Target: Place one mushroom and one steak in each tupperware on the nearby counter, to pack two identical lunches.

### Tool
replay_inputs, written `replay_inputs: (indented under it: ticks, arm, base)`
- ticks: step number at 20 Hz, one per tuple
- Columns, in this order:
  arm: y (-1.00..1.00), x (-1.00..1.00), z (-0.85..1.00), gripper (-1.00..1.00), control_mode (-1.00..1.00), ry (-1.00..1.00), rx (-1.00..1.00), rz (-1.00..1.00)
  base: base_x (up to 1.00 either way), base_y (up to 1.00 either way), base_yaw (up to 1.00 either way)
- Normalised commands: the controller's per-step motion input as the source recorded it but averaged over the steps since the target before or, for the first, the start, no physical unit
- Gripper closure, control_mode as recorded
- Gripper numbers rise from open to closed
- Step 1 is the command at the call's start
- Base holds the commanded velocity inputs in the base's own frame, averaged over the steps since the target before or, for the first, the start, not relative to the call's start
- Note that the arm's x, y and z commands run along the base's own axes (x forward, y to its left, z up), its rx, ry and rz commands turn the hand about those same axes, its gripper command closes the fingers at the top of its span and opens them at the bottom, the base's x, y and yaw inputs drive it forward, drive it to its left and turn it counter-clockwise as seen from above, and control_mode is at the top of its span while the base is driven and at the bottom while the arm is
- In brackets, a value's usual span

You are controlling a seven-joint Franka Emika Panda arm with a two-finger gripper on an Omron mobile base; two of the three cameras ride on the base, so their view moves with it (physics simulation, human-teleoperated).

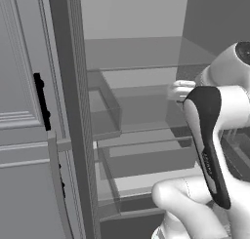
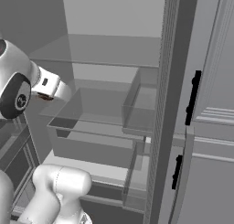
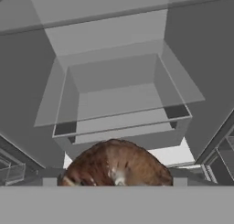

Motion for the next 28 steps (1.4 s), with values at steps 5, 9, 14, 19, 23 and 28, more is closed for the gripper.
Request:
replay_inputs:
  ticks: [5, 9, 14, 19, 23, 28]
  arm:
    - [0.00, -0.95, -0.53, 1.00, -1.00, 0.00, 0.00, -0.09]
    - [0.00, -0.91, -0.49, 1.00, -1.00, 0.00, 0.00, -0.07]
    - [-0.14, -0.33, -0.02, 1.00, -1.00, 0.07, 0.00, -0.01]
    - [-0.34, 0.16, -0.01, 1.00, -1.00, 0.09, 0.00, 0.00]
    - [0.00, 0.00, 0.00, 1.00, -1.00, 0.03, 0.03, 0.00]
    - [0.01, -0.23, -0.02, 1.00, -1.00, 0.00, 0.02, 0.00]
  base:
    - [0.00, 0.00, 0.00]
    - [0.00, 0.00, 0.00]
    - [0.00, 0.00, 0.00]
    - [0.00, 0.00, 0.00]
    - [0.00, 0.00, 0.00]
    - [0.00, 0.00, 0.00]
